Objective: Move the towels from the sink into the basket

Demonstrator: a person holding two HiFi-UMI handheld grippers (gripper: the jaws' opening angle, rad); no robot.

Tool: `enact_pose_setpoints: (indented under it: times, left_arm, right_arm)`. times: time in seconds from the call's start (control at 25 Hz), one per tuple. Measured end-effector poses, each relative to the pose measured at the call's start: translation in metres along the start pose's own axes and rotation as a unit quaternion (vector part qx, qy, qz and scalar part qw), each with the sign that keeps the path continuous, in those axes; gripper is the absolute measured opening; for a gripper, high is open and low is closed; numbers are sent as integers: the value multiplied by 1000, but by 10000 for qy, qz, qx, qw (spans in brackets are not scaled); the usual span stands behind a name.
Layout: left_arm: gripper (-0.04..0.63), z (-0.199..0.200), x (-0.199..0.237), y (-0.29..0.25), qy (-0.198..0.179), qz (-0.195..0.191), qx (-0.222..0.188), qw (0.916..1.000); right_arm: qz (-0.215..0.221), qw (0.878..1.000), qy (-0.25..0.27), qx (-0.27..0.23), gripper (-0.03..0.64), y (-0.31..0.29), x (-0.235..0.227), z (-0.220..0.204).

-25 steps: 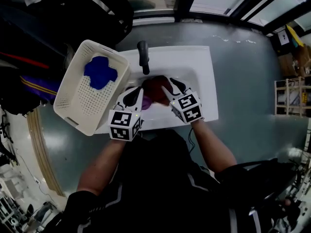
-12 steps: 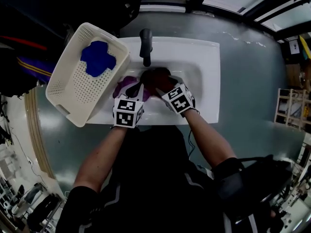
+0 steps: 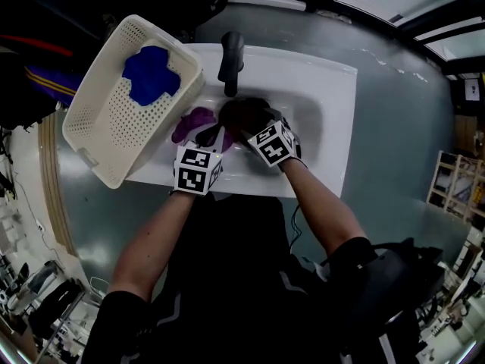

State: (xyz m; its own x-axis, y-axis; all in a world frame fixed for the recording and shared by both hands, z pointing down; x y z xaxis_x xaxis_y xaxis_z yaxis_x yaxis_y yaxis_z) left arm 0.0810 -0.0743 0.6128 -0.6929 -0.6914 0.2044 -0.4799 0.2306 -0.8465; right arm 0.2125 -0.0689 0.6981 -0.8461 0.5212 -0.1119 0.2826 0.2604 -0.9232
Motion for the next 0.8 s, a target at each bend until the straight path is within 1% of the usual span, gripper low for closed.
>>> enact_pose_setpoints:
  times: [0.2,0.4,0.44,0.52,0.64,0.68,0.72,0.8]
  left_arm:
    - [8,-6,5,-7,59,53,89,9999]
    - [8,-9,4,-5,92,-113,-7,9999]
    - [8,-9,3,-3,90,-116,-15,9999]
    - [8,-9,1,-1,55,-121,-13,9999]
    - [8,-5,-1,5,11,-101,-51,9999]
    - [8,-4,-1,7,6,-80,-78,9999]
    - [8,-3,-1,9,1,-61,-108,9999]
    - [8,-1,-2,12,2,-45,-172,9998]
  right_arm:
    - [107,9994,142,288,341,-23,1,-7]
    - [125,9995,100,278,318,-32,4,-8]
    - [151,9994,92,284,304,-32,5,-8]
    - [283,9990,61,337,230,-32,8,-8]
    - [523,9977,33,423,159,-32,13,-9]
    - [594,9973,27,433,123,-33,15,-9]
    - [638,9970,15,439,102,-33,16,-9]
    - [660,9968,-50,453,88,-31,16,-9]
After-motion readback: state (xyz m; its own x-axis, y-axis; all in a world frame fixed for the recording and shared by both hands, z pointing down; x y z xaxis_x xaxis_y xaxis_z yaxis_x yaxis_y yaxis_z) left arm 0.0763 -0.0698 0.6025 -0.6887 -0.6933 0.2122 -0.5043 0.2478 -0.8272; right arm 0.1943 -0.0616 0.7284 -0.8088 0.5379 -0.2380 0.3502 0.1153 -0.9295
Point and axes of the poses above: the fingertips, and each gripper's own axes: y backward along the fingers, x to its left, z out of its top, the point moved 6 cm from there along y, backward along the fingers, and after that the axes turned 13 degrees about x, right-handed, at the moved point
